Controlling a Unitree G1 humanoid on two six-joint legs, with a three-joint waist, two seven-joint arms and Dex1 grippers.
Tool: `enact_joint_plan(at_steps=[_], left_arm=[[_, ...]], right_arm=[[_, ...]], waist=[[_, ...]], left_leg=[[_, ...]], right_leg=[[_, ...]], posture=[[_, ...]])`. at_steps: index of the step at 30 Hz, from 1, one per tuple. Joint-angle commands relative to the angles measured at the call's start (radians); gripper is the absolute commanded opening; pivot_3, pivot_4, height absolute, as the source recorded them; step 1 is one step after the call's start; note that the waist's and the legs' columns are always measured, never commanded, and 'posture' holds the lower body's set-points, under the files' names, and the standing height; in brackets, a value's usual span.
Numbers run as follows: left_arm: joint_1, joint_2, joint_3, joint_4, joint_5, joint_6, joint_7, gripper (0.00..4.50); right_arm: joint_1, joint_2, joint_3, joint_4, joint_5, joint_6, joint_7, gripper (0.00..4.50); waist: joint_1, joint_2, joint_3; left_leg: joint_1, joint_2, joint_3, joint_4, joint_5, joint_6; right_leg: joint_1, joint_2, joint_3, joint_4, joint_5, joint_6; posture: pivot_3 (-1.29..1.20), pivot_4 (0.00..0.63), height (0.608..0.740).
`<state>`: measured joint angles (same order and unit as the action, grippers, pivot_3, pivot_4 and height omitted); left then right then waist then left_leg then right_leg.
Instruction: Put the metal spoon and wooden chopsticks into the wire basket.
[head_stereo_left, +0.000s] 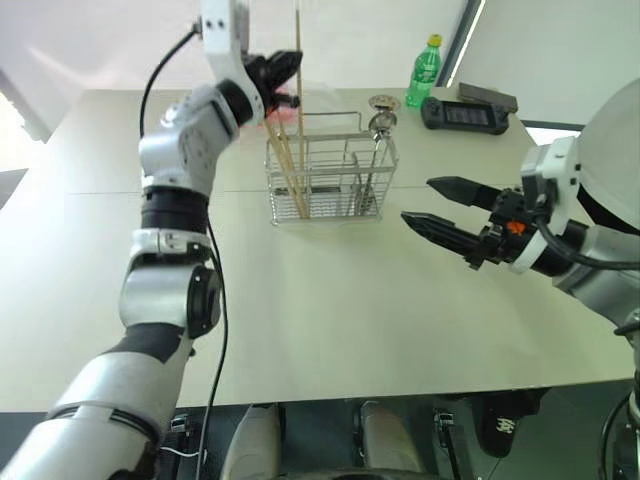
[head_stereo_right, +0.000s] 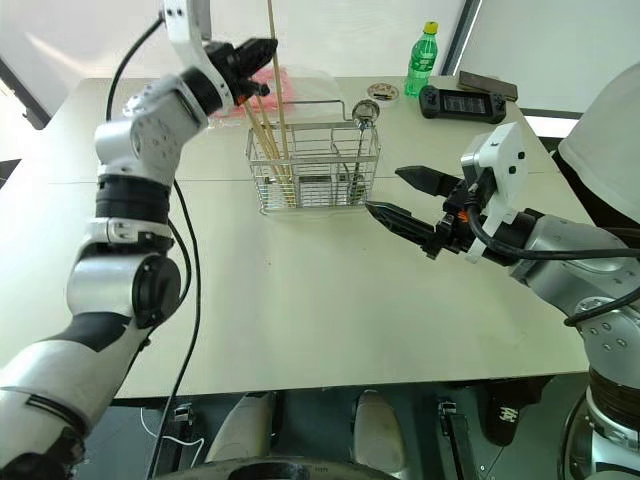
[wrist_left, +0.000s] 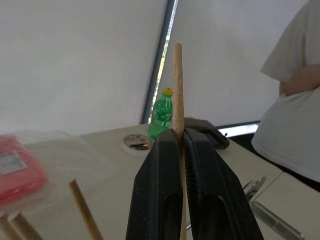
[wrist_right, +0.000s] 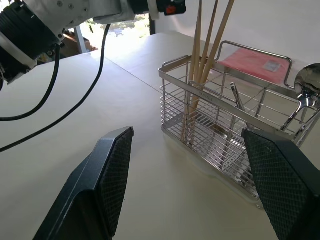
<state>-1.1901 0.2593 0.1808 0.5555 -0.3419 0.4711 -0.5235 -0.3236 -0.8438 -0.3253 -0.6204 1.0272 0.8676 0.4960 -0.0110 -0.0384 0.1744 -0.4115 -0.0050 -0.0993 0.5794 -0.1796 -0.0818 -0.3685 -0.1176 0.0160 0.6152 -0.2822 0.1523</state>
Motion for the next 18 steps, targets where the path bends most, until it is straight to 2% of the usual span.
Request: enact_joint_plan(at_steps=[1,4,9,10,14,18], left_arm=[[0.046,-0.01,-0.041,-0.146,0.014,-0.023,0.005,0.36],[0.1,-0.036,-0.024,-0.23,-0.034,0.011,0.018,1.56],[0.145,-0.059,0.034,-0.349,-0.114,0.052,0.065,4.25],[0.148,-0.057,0.041,-0.364,-0.126,0.067,0.075,4.46],[0.144,0.013,0.069,-0.411,-0.147,0.133,0.092,4.46],[0.166,0.332,0.033,-0.466,-0.132,0.196,-0.142,4.46]], right_arm=[[-0.014,-0.013,-0.036,0.0,0.012,-0.017,0.005,3.59],[-0.025,-0.008,-0.025,0.015,0.005,-0.022,0.011,3.59],[-0.046,-0.005,-0.005,0.041,-0.009,-0.029,0.029,3.59],[-0.052,-0.004,-0.002,0.046,-0.012,-0.03,0.033,3.59],[-0.079,0.0,0.025,0.078,-0.039,-0.038,0.061,3.59],[-0.101,0.0,0.065,0.114,-0.083,-0.064,0.112,3.59]], waist=[[0.0,0.0,0.0],[0.002,0.0,0.0],[0.001,0.0,0.0],[0.0,0.0,0.0],[-0.004,0.0,0.0],[-0.021,0.001,0.001]], left_leg=[[0.0,0.0,0.0,0.0,0.0,0.0],[0.0,0.0,0.0,0.0,0.0,0.0],[0.0,0.0,0.0,0.001,0.0,0.0],[0.0,0.0,0.0,0.001,0.0,0.0],[0.001,0.0,0.0,0.001,0.0,0.0],[0.001,0.0,0.0,0.0,0.0,0.0]], right_leg=[[0.0,0.0,0.0,0.0,0.0,0.0],[0.001,0.0,0.0,0.0,0.0,0.0],[0.001,0.0,0.0,0.0,0.0,0.0],[0.001,0.0,0.0,0.0,0.0,0.0],[0.001,0.0,0.0,0.0,0.0,0.0],[-0.001,0.001,0.001,0.001,0.0,0.0]], posture=[[0.0,0.15,0.721],[0.0,0.15,0.721],[0.0,0.15,0.721],[0.0,0.15,0.721],[0.0,0.15,0.721],[0.0,0.15,0.721]])
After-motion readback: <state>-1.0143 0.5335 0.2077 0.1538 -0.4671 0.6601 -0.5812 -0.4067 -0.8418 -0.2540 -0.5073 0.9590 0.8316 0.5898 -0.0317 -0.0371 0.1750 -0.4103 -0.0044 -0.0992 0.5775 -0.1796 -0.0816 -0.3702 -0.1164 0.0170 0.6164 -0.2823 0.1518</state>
